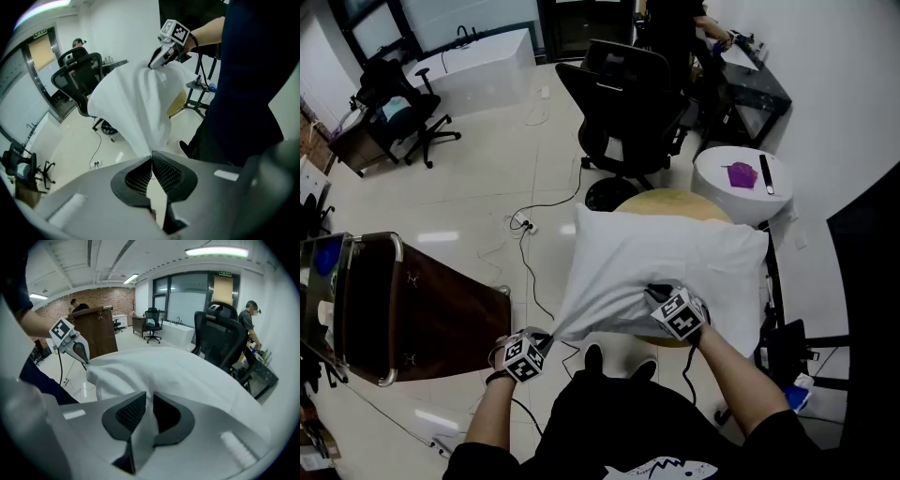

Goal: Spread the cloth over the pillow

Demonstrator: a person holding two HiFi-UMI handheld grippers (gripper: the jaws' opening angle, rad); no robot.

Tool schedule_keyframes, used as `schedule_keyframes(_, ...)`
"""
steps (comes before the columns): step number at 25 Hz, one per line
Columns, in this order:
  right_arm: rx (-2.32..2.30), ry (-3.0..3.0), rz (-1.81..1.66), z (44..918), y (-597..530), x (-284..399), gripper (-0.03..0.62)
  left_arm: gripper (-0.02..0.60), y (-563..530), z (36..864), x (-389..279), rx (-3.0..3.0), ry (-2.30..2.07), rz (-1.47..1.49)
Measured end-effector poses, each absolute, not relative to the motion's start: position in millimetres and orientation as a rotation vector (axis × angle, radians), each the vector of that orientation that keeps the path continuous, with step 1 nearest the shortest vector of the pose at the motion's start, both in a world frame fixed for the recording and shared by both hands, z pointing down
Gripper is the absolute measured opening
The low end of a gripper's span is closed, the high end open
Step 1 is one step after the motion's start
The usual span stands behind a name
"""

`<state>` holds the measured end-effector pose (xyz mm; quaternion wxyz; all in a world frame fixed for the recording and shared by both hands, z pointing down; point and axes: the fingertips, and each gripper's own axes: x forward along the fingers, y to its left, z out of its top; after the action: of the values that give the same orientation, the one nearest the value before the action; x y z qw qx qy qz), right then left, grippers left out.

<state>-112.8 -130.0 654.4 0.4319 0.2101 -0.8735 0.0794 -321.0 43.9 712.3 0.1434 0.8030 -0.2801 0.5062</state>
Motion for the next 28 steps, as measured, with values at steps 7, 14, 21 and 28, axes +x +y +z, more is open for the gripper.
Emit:
schedule_keyframes(7, 0.515, -2.195, 0.206, 654.7, -126.3, -114.0, 0.057, 0.000, 41.6, 735.0, -318.4, 2.262, -0.802, 1.459)
schedule_keyframes(14, 0.529, -2.265, 0.165, 628.8, -122.6, -109.9, 0.060, 0.000, 36.2, 732.2, -321.2, 2.260, -0.793, 1.489)
schedule_keyframes(21, 0.587, -2.288, 0.083, 598.5, -108.3, -86.9, 0.077, 0.000, 37.8, 723.4, -327.6, 2.274, -0.786, 1.501)
schedule_keyframes(28, 0.600, -2.226, 0.017, 612.6, -68.1, -61.9, 0.115, 0.000, 37.2, 721.3, -329.0, 2.299, -0.744, 1.527)
